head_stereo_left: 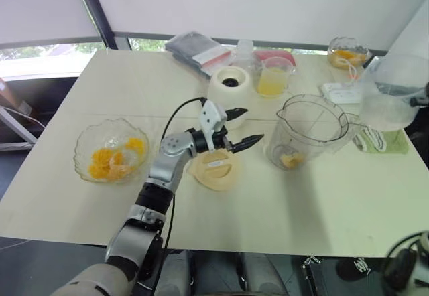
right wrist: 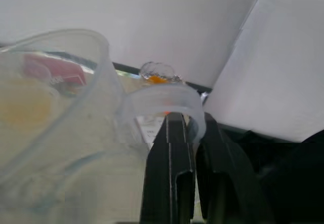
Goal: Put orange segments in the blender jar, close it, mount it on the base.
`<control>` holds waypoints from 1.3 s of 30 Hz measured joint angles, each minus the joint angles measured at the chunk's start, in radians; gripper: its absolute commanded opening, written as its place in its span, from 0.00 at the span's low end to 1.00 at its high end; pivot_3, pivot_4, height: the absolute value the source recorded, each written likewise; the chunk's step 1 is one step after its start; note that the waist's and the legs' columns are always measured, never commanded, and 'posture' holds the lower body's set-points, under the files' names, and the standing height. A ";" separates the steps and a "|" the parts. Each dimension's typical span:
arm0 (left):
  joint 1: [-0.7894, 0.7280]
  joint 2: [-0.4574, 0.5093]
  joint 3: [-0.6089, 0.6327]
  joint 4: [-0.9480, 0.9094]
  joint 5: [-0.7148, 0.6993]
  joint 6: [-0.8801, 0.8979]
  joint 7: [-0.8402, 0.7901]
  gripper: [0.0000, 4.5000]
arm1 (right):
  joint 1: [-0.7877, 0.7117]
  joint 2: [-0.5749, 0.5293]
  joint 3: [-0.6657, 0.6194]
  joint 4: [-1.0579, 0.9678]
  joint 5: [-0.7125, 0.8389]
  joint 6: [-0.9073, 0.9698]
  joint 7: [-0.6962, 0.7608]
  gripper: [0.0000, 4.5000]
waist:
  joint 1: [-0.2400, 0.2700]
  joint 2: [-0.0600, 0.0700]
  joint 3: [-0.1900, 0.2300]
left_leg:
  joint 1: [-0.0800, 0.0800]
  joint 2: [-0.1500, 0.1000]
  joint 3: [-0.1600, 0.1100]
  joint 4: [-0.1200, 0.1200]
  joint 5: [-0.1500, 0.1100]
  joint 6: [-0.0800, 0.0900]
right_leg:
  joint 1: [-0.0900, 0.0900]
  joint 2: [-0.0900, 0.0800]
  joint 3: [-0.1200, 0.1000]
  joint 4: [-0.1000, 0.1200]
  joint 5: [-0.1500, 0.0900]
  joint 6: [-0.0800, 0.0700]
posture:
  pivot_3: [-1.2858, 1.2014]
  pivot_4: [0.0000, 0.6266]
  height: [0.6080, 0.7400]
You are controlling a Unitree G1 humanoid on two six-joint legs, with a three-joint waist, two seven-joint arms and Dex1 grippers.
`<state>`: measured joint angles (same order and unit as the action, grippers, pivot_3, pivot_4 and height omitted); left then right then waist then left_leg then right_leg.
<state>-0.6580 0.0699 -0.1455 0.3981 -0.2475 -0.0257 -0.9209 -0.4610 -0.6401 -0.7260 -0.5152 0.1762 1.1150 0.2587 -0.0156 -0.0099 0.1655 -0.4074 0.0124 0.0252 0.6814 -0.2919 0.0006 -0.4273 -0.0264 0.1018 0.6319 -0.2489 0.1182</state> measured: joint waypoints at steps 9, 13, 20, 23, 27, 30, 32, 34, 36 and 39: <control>-0.006 0.027 0.002 0.003 0.000 0.025 -0.004 1.00 | -0.207 0.237 -0.325 -0.025 0.025 0.137 -0.220 0.01 | 0.004 0.002 -0.001 | -0.001 0.000 -0.001 -0.001 0.000 0.000 | 0.000 -0.001 -0.002 0.000 0.001 0.001 | 0.52 0.24 1.00; -0.005 0.040 0.001 0.000 0.000 0.042 -0.003 1.00 | -0.115 0.290 -0.392 -0.020 0.022 0.035 -0.262 0.01 | 0.002 0.002 -0.001 | -0.001 0.000 -0.001 -0.002 0.000 0.000 | 0.000 -0.001 -0.002 0.000 0.001 0.001 | 0.52 0.24 1.00; -0.002 0.075 0.000 -0.036 0.000 0.076 -0.014 1.00 | 0.046 0.402 -0.426 0.067 0.027 -0.131 -0.301 0.01 | -0.009 0.004 -0.002 | 0.001 -0.001 0.000 -0.001 0.000 0.000 | 0.000 0.000 -0.001 0.002 0.001 0.001 | 0.52 0.24 1.00; 0.018 0.096 0.000 -0.077 -0.001 0.092 -0.019 1.00 | 0.103 0.427 -0.389 0.150 0.027 -0.252 -0.309 0.01 | -0.016 0.005 -0.002 | 0.001 -0.001 0.000 -0.001 0.000 -0.001 | 0.000 0.000 -0.001 0.002 0.001 0.001 | 0.52 0.24 1.00; 0.046 0.107 -0.002 -0.128 -0.003 0.136 -0.019 1.00 | 0.138 0.429 -0.338 0.269 0.025 -0.379 -0.337 0.01 | -0.029 0.005 -0.002 | 0.001 -0.001 0.000 -0.001 0.001 -0.001 | 0.000 0.000 0.000 0.002 0.001 0.001 | 0.52 0.24 1.00; 0.068 0.109 -0.003 -0.193 -0.022 0.197 -0.012 1.00 | 0.156 0.427 -0.301 0.373 0.026 -0.483 -0.356 0.01 | -0.030 0.005 -0.002 | 0.002 -0.001 0.000 -0.001 0.001 -0.001 | 0.000 0.000 0.000 0.002 0.001 0.001 | 0.52 0.24 1.00; 0.077 0.117 -0.003 -0.229 -0.024 0.218 -0.007 1.00 | 0.167 0.426 -0.285 0.425 0.029 -0.532 -0.362 0.01 | -0.030 0.005 -0.002 | 0.002 -0.001 0.000 -0.001 0.001 -0.001 | 0.000 0.000 0.000 0.002 0.001 0.001 | 0.52 0.24 1.00; 0.094 0.127 -0.002 -0.268 -0.025 0.237 0.002 1.00 | 0.177 0.424 -0.266 0.484 0.037 -0.591 -0.368 0.01 | -0.031 0.006 -0.002 | 0.002 -0.001 0.000 -0.001 0.001 -0.001 | 0.001 0.000 0.000 0.002 0.001 0.001 | 0.52 0.24 1.00; 0.113 0.128 -0.002 -0.291 -0.026 0.255 0.014 1.00 | 0.182 0.424 -0.256 0.553 0.043 -0.663 -0.374 0.01 | -0.031 0.006 -0.002 | 0.002 -0.001 0.000 -0.001 0.001 -0.001 | 0.001 0.000 0.000 0.002 0.001 0.001 | 0.52 0.24 1.00; 0.127 0.128 -0.002 -0.323 -0.028 0.283 0.035 1.00 | 0.182 0.421 -0.236 0.636 0.051 -0.758 -0.379 0.01 | -0.030 0.006 -0.002 | 0.002 -0.001 0.000 0.000 0.001 -0.001 | 0.001 0.000 0.000 0.002 0.001 0.001 | 0.52 0.24 1.00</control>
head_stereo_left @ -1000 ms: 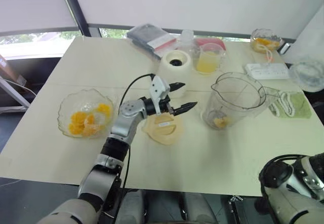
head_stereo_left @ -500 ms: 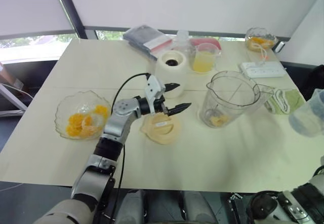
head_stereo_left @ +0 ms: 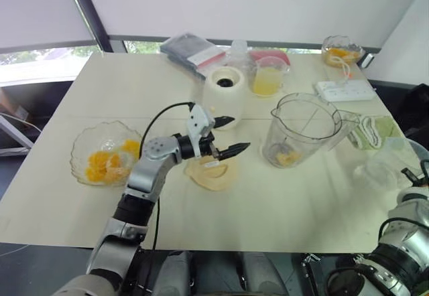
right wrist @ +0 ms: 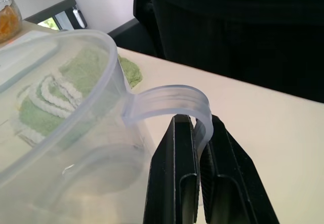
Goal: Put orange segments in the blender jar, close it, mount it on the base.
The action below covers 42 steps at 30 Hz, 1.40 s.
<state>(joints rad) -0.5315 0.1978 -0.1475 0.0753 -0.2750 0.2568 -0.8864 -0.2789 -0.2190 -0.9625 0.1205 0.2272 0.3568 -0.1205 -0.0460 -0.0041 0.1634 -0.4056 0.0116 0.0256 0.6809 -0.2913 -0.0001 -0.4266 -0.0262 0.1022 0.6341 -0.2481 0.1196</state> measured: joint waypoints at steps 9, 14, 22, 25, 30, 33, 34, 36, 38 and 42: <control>0.013 0.006 0.000 -0.039 -0.008 0.021 0.024 1.00 | 0.002 -0.051 0.056 0.143 0.038 -0.137 -0.024 0.01 | 0.000 0.000 0.000 | 0.000 0.000 0.000 0.000 0.000 0.000 | 0.000 0.000 0.000 0.000 0.000 0.000 | 0.52 0.24 1.00; 0.025 0.019 0.000 -0.039 -0.009 0.016 0.019 1.00 | 0.025 -0.069 0.084 0.174 0.055 -0.172 -0.038 0.01 | 0.000 0.000 0.000 | 0.000 0.000 0.000 0.000 0.000 0.000 | 0.000 0.000 0.000 0.000 0.000 0.000 | 0.52 0.24 1.00; 0.025 0.019 -0.007 -0.039 -0.008 -0.005 0.017 1.00 | 0.045 -0.082 0.117 0.197 0.081 -0.199 -0.058 0.15 | 0.000 0.000 0.000 | 0.001 0.000 0.000 0.000 0.000 0.000 | 0.001 0.000 0.000 0.000 0.000 0.000 | 0.52 0.24 1.00; 0.025 0.021 -0.008 -0.039 -0.008 -0.008 0.018 1.00 | 0.061 -0.084 0.125 0.204 0.094 -0.199 -0.064 0.42 | 0.000 0.000 0.000 | 0.001 0.000 0.000 0.000 0.000 0.000 | 0.001 0.000 0.000 0.000 0.000 0.000 | 0.52 0.24 1.00; 0.025 0.022 -0.018 -0.038 0.000 -0.010 0.020 1.00 | 0.087 -0.092 0.146 0.208 0.096 -0.209 -0.069 0.99 | -0.005 0.000 0.000 | 0.001 0.000 0.001 0.000 0.000 0.000 | 0.001 0.000 0.002 -0.001 0.000 0.000 | 0.52 0.24 1.00; 0.025 0.017 -0.027 -0.038 0.002 -0.012 0.021 1.00 | 0.098 -0.098 0.165 0.202 0.097 -0.210 -0.074 0.99 | -0.008 0.000 0.000 | 0.001 0.000 0.001 0.000 0.000 0.000 | 0.001 0.000 0.002 -0.001 0.000 0.000 | 0.52 0.24 1.00; 0.025 0.016 -0.028 -0.037 0.002 -0.013 0.021 1.00 | 0.106 -0.098 0.170 0.195 0.098 -0.209 -0.077 0.99 | -0.008 0.000 0.000 | 0.001 0.000 0.001 0.000 0.000 0.000 | 0.001 0.001 0.002 -0.001 0.000 0.000 | 0.52 0.24 1.00; 0.025 0.016 -0.028 -0.034 0.003 -0.022 0.021 1.00 | 0.120 -0.098 0.172 0.181 0.102 -0.205 -0.082 0.99 | -0.008 0.000 0.000 | 0.001 0.000 0.001 0.000 0.000 0.000 | 0.001 0.001 0.002 -0.001 0.000 0.000 | 0.52 0.24 1.00; 0.025 0.016 -0.028 -0.028 0.003 -0.029 0.021 1.00 | 0.137 -0.098 0.173 0.158 0.108 -0.198 -0.087 0.99 | -0.008 0.000 0.000 | 0.001 0.000 0.001 0.000 0.000 0.000 | 0.001 0.001 0.002 -0.001 0.000 0.000 | 0.52 0.24 1.00; 0.023 0.012 -0.028 -0.009 0.004 -0.034 0.021 1.00 | 0.165 -0.094 0.180 0.125 0.118 -0.187 -0.096 0.99 | -0.007 0.000 0.000 | 0.001 0.000 0.001 0.000 0.000 0.000 | 0.001 0.001 0.002 -0.001 0.000 0.000 | 0.52 0.24 1.00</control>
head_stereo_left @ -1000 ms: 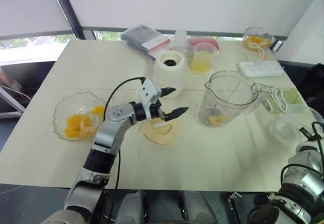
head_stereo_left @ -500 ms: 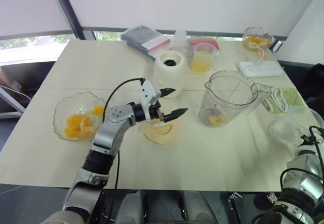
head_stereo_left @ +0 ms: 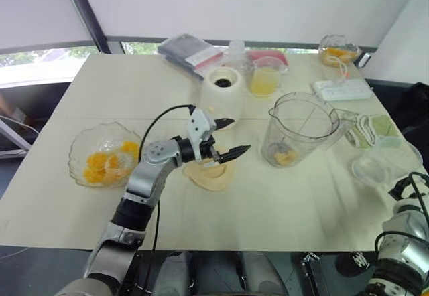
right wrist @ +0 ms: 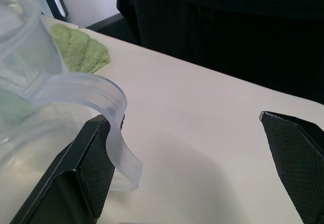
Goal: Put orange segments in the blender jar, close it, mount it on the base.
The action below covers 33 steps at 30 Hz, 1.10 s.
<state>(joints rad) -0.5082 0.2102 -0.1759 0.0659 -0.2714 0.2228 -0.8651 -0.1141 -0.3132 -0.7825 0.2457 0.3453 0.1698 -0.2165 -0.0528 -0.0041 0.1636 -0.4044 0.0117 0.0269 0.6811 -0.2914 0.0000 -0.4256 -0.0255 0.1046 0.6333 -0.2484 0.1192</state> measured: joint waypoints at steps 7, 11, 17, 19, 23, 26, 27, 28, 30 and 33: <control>-0.009 -0.017 -0.003 0.017 0.001 -0.017 0.000 1.00 | 0.059 0.020 0.029 -0.104 0.017 0.036 -0.010 0.99 | 0.007 0.000 0.000 | 0.000 0.000 0.000 0.000 0.000 0.000 | 0.000 0.000 0.000 0.000 0.000 0.000 | 0.52 0.24 1.00; -0.013 -0.023 -0.004 0.035 0.002 -0.023 0.000 1.00 | 0.097 0.031 0.056 -0.182 0.021 0.056 -0.007 0.99 | 0.008 0.000 0.000 | 0.000 0.000 0.000 0.000 0.000 0.000 | 0.000 0.000 0.000 0.000 0.000 0.000 | 0.52 0.24 1.00; -0.016 -0.027 -0.007 0.042 0.003 -0.039 -0.003 1.00 | 0.149 0.060 0.075 -0.315 0.023 0.099 -0.019 0.99 | 0.008 0.000 0.000 | 0.000 0.000 0.000 0.000 0.000 0.000 | 0.000 0.000 0.000 0.000 0.000 0.000 | 0.52 0.24 1.00; -0.018 -0.025 -0.007 0.050 0.002 -0.041 -0.008 1.00 | 0.208 0.077 0.089 -0.402 0.018 0.116 -0.021 0.99 | 0.009 0.000 0.000 | 0.000 0.000 -0.001 0.000 0.000 0.000 | 0.000 0.000 0.000 0.000 0.000 0.000 | 0.52 0.24 1.00; -0.031 -0.016 -0.007 0.079 0.003 -0.042 -0.023 1.00 | 0.358 0.162 0.146 -0.648 0.016 0.167 -0.024 0.99 | 0.009 0.000 0.000 | -0.001 0.003 -0.002 0.000 0.000 0.000 | 0.000 0.000 -0.001 0.000 0.000 0.000 | 0.52 0.24 1.00; -0.060 -0.006 -0.007 0.098 0.004 -0.042 -0.039 1.00 | 0.454 0.221 0.179 -0.798 0.021 0.208 -0.033 0.99 | 0.009 0.000 0.000 | -0.001 0.002 -0.001 0.001 0.000 0.000 | 0.000 -0.001 -0.001 0.000 -0.002 -0.004 | 0.52 0.24 1.00; -0.075 0.002 -0.007 0.108 0.004 -0.042 -0.050 1.00 | 0.503 0.237 0.202 -0.866 0.022 0.223 -0.029 0.99 | 0.009 0.000 0.000 | -0.001 0.003 -0.001 0.001 0.000 0.000 | 0.000 0.000 -0.001 0.000 -0.002 -0.004 | 0.52 0.24 1.00; -0.089 0.012 -0.005 0.118 0.004 -0.041 -0.057 1.00 | 0.540 0.248 0.227 -0.921 0.022 0.235 -0.018 0.99 | 0.010 0.000 0.000 | -0.001 0.003 -0.001 0.001 0.000 0.000 | 0.000 0.000 -0.001 0.000 -0.002 -0.004 | 0.52 0.24 1.00; -0.110 0.032 -0.004 0.138 0.004 -0.040 -0.076 1.00 | 0.615 0.225 0.297 -1.021 0.032 0.259 0.046 0.99 | 0.009 0.000 0.000 | 0.000 0.003 -0.001 0.000 0.000 0.000 | 0.000 0.000 -0.001 0.000 -0.003 -0.004 | 0.52 0.24 1.00; -0.151 0.056 -0.007 0.183 0.006 -0.034 -0.119 1.00 | 0.705 0.124 0.409 -1.181 0.074 0.306 0.179 0.99 | 0.010 0.000 0.000 | -0.001 0.003 -0.002 0.000 0.000 0.000 | 0.000 0.000 -0.002 -0.001 -0.003 -0.004 | 0.52 0.24 1.00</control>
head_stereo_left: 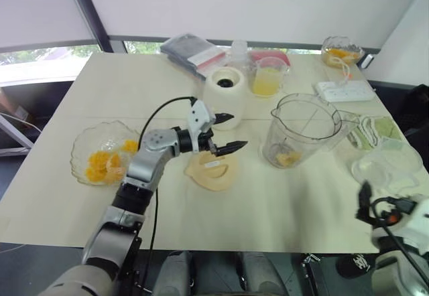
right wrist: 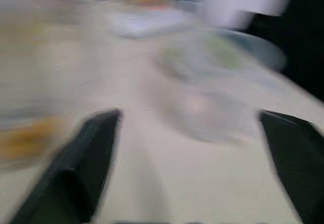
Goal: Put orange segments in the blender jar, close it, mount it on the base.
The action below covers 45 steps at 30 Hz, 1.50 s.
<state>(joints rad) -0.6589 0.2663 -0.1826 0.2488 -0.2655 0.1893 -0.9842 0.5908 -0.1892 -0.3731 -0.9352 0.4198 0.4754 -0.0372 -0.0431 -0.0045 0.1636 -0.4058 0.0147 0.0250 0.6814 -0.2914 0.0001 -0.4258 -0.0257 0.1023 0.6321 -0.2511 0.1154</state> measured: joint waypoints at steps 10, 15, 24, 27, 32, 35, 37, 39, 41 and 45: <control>-0.173 0.106 -0.037 0.221 0.034 -0.005 -0.241 1.00 | 0.131 -0.461 -0.042 -0.081 0.341 0.014 0.255 0.99 | 0.002 -0.010 0.003 | -0.001 -0.003 0.000 0.002 0.000 0.000 | 0.001 0.000 0.000 -0.002 0.000 -0.001 | 0.52 0.24 1.00; -0.289 0.165 -0.067 0.360 0.080 -0.031 -0.397 1.00 | 0.071 -0.630 -0.067 -0.082 0.450 0.042 0.290 0.99 | 0.002 -0.014 0.004 | -0.001 -0.002 -0.001 0.002 0.000 0.000 | 0.001 0.001 -0.001 -0.001 0.001 -0.001 | 0.52 0.24 1.00; -0.365 0.185 -0.231 0.505 0.239 -0.060 -0.604 1.00 | -0.134 -0.630 0.025 -0.056 0.401 0.123 0.272 0.99 | 0.022 -0.016 0.005 | -0.003 -0.002 -0.001 0.003 0.000 0.000 | 0.000 0.000 -0.001 -0.002 0.001 -0.001 | 0.52 0.24 1.00; -0.414 0.148 -0.235 0.557 0.283 -0.103 -0.574 1.00 | -0.152 -0.616 0.065 -0.057 0.361 0.138 0.268 0.99 | 0.034 -0.016 0.005 | -0.003 -0.003 -0.001 0.003 0.000 0.000 | 0.000 0.000 -0.001 -0.002 0.001 -0.001 | 0.52 0.24 1.00; -0.455 0.085 -0.241 0.663 0.356 -0.151 -0.526 1.00 | -0.152 -0.570 0.096 -0.059 0.309 0.156 0.250 0.99 | 0.030 -0.016 0.005 | -0.003 -0.003 -0.001 0.003 0.000 0.000 | 0.000 0.000 -0.001 -0.002 0.002 0.001 | 0.52 0.24 1.00; -0.455 0.062 -0.264 0.699 0.394 -0.179 -0.520 1.00 | -0.148 -0.548 0.101 -0.063 0.289 0.162 0.243 0.99 | 0.029 -0.016 0.005 | -0.003 -0.003 -0.001 0.003 0.000 0.000 | 0.000 0.001 -0.001 -0.001 0.002 0.001 | 0.52 0.24 1.00; -0.456 0.054 -0.270 0.716 0.411 -0.180 -0.524 1.00 | -0.145 -0.539 0.103 -0.068 0.286 0.166 0.241 0.99 | 0.029 -0.016 0.005 | -0.002 -0.003 -0.001 0.003 0.000 0.000 | 0.000 0.001 -0.001 -0.001 0.002 0.001 | 0.52 0.24 1.00; -0.456 0.048 -0.272 0.730 0.428 -0.180 -0.524 1.00 | -0.136 -0.536 0.103 -0.073 0.280 0.166 0.241 0.99 | 0.029 -0.016 0.005 | -0.002 -0.003 -0.001 0.003 0.000 0.000 | 0.000 0.001 -0.001 -0.001 0.002 0.001 | 0.52 0.24 1.00; -0.456 0.041 -0.273 0.741 0.439 -0.182 -0.519 1.00 | -0.132 -0.536 0.103 -0.073 0.276 0.165 0.240 0.99 | 0.030 -0.016 0.005 | -0.003 -0.003 -0.001 0.003 0.000 0.000 | 0.000 0.001 -0.001 -0.001 0.002 0.002 | 0.52 0.24 1.00; -0.458 0.023 -0.273 0.762 0.459 -0.190 -0.514 1.00 | -0.131 -0.536 0.113 -0.073 0.269 0.156 0.228 0.99 | 0.030 -0.016 0.005 | -0.003 -0.003 -0.001 0.003 0.000 0.000 | 0.000 0.001 -0.001 -0.001 0.003 0.003 | 0.52 0.24 1.00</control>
<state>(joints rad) -1.1168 0.2896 -0.4557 1.0108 0.1938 -0.0003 -1.4983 0.4602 -0.7257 -0.2598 -1.0082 0.6886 0.6313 0.1903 -0.0129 -0.0207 0.1687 -0.4085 0.0122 0.0242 0.6843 -0.2916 0.0004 -0.4261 -0.0250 0.1010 0.6313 -0.2485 0.1181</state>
